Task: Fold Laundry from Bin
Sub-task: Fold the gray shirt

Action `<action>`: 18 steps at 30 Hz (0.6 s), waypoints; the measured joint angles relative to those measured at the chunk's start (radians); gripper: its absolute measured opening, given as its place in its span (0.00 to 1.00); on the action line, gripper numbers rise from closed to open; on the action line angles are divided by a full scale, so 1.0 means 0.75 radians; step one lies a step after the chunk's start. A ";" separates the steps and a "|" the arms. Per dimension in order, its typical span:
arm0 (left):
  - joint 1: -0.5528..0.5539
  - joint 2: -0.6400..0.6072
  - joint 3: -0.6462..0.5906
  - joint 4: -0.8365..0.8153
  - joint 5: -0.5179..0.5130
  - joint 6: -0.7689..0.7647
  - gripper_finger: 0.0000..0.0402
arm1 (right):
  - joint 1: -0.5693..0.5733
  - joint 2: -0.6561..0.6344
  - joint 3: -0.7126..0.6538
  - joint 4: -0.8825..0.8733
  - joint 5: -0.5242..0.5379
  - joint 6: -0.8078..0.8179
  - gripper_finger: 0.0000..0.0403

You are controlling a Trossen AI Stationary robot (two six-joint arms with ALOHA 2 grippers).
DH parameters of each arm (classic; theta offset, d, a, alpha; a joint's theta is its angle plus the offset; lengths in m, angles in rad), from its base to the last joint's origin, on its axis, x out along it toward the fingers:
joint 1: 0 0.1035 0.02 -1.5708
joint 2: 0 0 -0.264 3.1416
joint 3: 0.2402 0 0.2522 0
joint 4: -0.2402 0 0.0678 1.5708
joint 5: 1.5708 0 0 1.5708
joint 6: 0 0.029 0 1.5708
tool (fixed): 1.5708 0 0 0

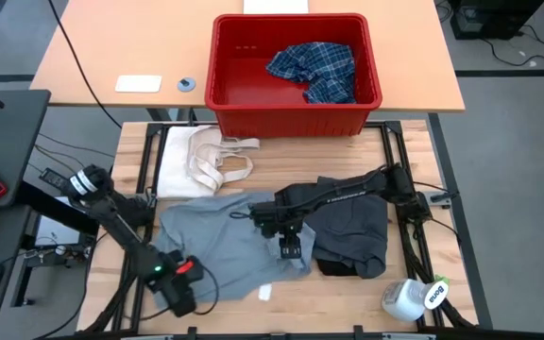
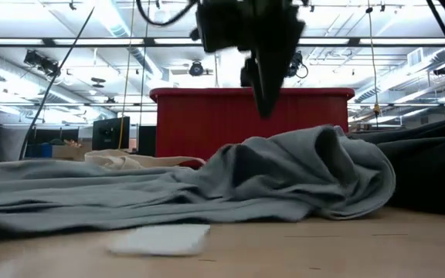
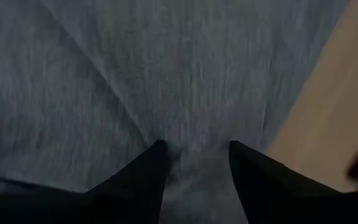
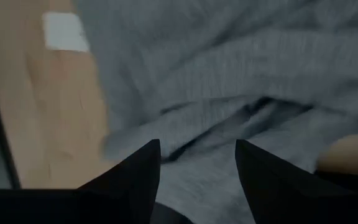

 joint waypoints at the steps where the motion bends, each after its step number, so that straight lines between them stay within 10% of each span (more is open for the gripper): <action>1: -0.029 -0.014 -0.001 -0.006 0.005 -0.051 0.45 | 0.010 0.000 -0.034 0.021 0.006 0.006 0.53; 7: -0.145 -0.125 -0.001 0.015 -0.017 -0.275 0.45 | 0.027 -0.003 -0.200 0.017 0.040 -0.032 0.50; 18: -0.035 -0.300 0.002 0.152 -0.479 -0.249 0.45 | -0.062 -0.132 -0.227 0.094 0.111 0.080 0.46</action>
